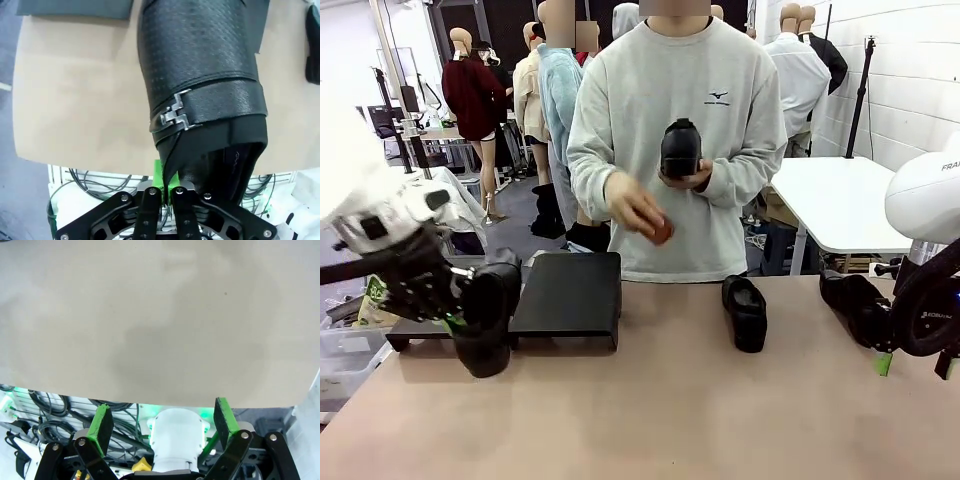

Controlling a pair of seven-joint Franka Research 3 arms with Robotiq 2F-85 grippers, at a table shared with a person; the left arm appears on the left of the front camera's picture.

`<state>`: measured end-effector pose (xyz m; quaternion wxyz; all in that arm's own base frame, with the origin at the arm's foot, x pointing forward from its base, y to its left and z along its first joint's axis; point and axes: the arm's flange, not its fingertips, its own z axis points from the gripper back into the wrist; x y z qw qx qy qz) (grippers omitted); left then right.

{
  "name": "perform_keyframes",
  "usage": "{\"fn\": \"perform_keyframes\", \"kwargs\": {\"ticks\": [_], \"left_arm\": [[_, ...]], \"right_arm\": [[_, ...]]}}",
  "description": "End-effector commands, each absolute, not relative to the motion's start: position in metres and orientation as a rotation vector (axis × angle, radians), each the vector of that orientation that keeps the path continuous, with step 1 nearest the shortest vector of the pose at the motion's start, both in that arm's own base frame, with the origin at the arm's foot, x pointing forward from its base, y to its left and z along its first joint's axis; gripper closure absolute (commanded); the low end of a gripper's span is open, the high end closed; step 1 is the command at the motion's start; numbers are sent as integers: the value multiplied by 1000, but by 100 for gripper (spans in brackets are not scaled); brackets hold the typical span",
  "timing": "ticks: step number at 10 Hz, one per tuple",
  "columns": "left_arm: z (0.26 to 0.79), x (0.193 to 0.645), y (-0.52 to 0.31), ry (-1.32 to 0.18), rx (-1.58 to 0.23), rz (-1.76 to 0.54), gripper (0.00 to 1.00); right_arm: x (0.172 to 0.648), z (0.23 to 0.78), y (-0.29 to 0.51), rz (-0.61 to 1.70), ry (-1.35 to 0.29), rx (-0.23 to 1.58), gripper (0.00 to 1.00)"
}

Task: Organize the shoes by placing them on the stand.
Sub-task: Place the Shoe from the middle of the table onto the Shoes Stand.

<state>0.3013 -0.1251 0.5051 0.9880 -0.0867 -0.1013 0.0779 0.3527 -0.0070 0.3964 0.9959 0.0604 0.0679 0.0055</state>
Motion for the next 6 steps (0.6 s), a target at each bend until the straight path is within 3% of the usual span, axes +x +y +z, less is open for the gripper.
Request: {"fn": "perform_keyframes", "kwargs": {"ticks": [1,4,6], "left_arm": [[491,303,-142,-188,-156,150,100],[501,300,-129,-190,-162,149,100],[507,325,-102,-383,-113,276,100]], "right_arm": [[353,396,-5,4,139,117,0],[353,396,-5,4,139,117,0],[353,396,-5,4,139,117,0]]}}
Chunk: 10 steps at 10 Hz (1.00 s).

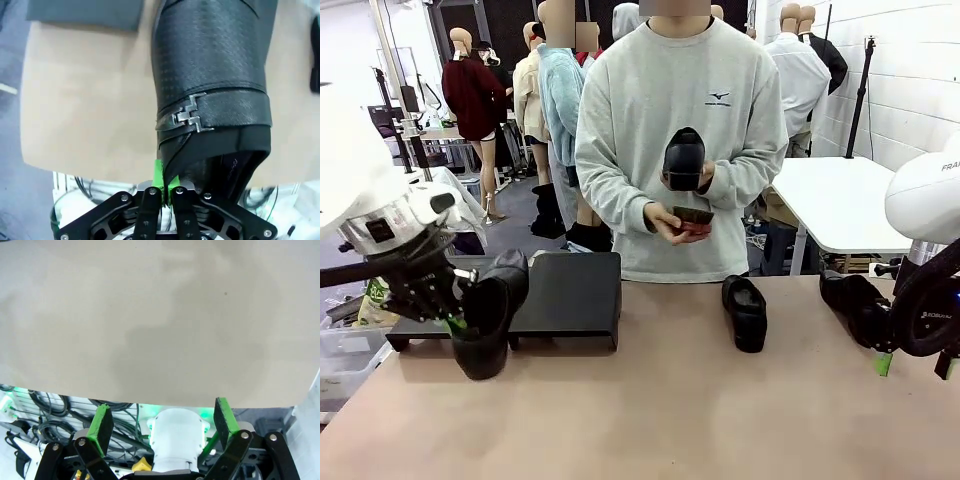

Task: Organize the shoes by placing them on the stand.
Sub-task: Place the Shoe from the middle of the table onto the Shoes Stand.

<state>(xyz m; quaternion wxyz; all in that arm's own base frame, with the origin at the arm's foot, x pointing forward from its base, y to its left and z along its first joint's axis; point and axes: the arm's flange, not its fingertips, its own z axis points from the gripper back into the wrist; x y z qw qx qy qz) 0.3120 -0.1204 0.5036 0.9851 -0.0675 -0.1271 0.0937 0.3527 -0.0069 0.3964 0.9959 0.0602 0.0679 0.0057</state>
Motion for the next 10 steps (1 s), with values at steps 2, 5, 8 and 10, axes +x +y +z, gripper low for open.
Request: {"fn": "perform_keyframes", "kwargs": {"ticks": [2,5,8,10], "left_arm": [[501,364,-52,-424,-188,189,100],[475,417,6,-421,-28,217,100],[488,442,49,-436,-29,200,100],[492,455,64,-447,-61,153,100]], "right_arm": [[353,396,-5,4,139,117,0],[353,396,-5,4,139,117,0],[353,396,-5,4,139,117,0],[353,396,-5,4,139,117,0]]}}
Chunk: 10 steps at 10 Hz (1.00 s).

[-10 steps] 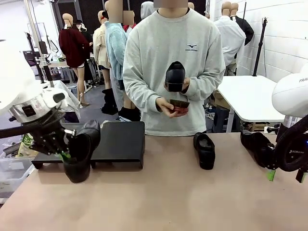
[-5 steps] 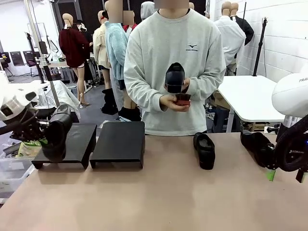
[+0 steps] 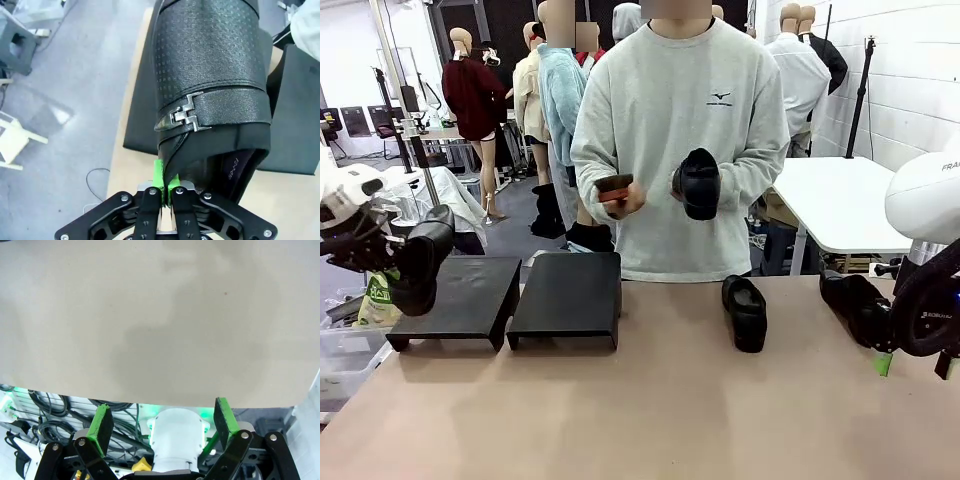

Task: Organize the shoes by placing them on the stand.
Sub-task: Place the Shoe from the middle of the table onto the Shoes Stand.

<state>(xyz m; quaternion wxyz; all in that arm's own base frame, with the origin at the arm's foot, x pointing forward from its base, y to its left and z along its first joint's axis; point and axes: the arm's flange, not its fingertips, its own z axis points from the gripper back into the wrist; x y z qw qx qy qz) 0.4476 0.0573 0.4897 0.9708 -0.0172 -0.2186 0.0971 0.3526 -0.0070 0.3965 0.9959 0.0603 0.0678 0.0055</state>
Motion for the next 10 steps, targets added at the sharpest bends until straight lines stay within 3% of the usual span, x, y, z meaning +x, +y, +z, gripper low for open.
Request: {"fn": "perform_keyframes", "kwargs": {"ticks": [1,4,5,7,10], "left_arm": [[489,463,71,-425,-45,157,100],[478,481,82,-329,-88,270,100],[476,465,75,-401,-36,195,100],[476,465,75,-401,-36,195,100],[456,489,77,-386,-65,124,100]], "right_arm": [[353,396,-5,4,139,117,0],[353,396,-5,4,139,117,0],[353,396,-5,4,139,117,0],[353,396,-5,4,139,117,0],[353,396,-5,4,139,117,0]]}}
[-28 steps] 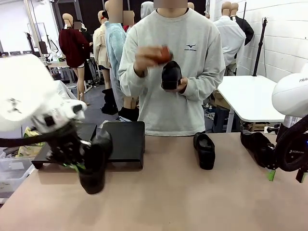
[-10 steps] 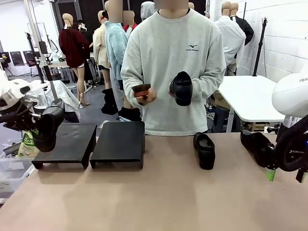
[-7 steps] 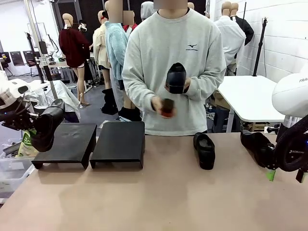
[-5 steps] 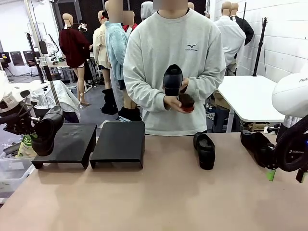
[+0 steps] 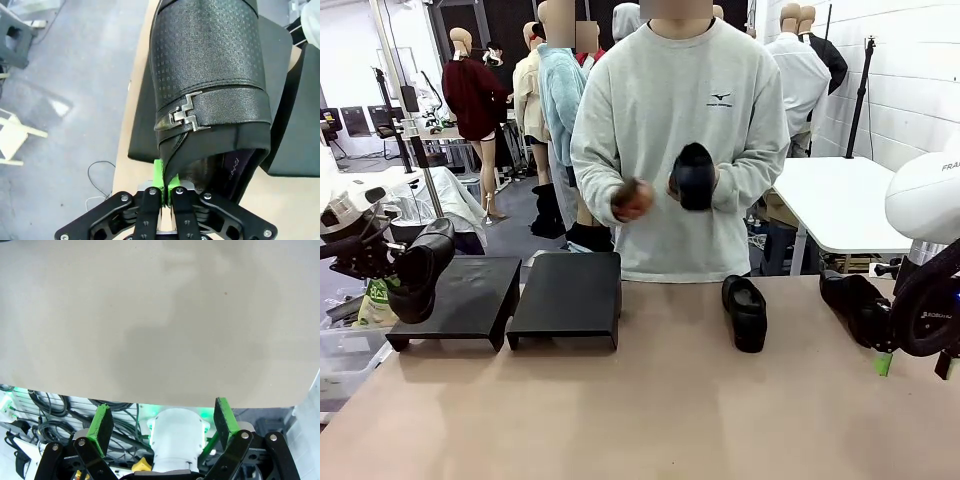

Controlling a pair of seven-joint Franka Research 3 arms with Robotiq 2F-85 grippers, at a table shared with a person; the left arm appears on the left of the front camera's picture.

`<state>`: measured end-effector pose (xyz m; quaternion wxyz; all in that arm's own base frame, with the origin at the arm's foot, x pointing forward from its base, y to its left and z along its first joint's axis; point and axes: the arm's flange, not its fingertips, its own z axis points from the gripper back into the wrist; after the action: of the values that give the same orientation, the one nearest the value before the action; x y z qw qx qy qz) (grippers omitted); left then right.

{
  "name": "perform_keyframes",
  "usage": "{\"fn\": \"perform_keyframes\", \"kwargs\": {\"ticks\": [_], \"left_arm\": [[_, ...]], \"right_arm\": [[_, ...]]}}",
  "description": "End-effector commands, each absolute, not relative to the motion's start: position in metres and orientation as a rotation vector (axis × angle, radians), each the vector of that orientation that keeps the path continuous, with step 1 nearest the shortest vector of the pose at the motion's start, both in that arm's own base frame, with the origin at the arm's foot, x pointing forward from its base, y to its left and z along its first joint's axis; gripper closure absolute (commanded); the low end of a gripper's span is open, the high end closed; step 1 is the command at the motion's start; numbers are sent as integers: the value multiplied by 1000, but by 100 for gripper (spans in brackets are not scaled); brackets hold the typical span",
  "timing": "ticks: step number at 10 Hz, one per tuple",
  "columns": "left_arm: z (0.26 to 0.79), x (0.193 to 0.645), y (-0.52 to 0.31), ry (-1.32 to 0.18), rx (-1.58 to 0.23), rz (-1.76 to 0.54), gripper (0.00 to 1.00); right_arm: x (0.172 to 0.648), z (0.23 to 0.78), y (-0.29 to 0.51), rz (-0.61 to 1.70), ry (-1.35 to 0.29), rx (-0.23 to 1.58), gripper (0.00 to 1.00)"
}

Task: Organize the shoes by placing them on the stand.
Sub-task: Place the Shoe from the middle of the table onto the Shoes Stand.

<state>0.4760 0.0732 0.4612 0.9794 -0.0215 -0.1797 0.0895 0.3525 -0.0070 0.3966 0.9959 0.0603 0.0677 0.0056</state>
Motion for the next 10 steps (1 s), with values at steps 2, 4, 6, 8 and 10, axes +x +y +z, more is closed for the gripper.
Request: {"fn": "perform_keyframes", "kwargs": {"ticks": [2,4,6,8,10], "left_arm": [[454,495,83,-368,-153,98,100],[451,500,84,-345,-154,65,100],[444,508,89,-341,-179,93,100],[435,517,96,-322,-150,117,100],[429,523,106,-311,-156,147,100]], "right_arm": [[353,396,-5,4,139,117,0],[353,396,-5,4,139,117,0],[353,396,-5,4,139,117,0],[353,396,-5,4,139,117,0],[353,396,-5,4,139,117,0]]}}
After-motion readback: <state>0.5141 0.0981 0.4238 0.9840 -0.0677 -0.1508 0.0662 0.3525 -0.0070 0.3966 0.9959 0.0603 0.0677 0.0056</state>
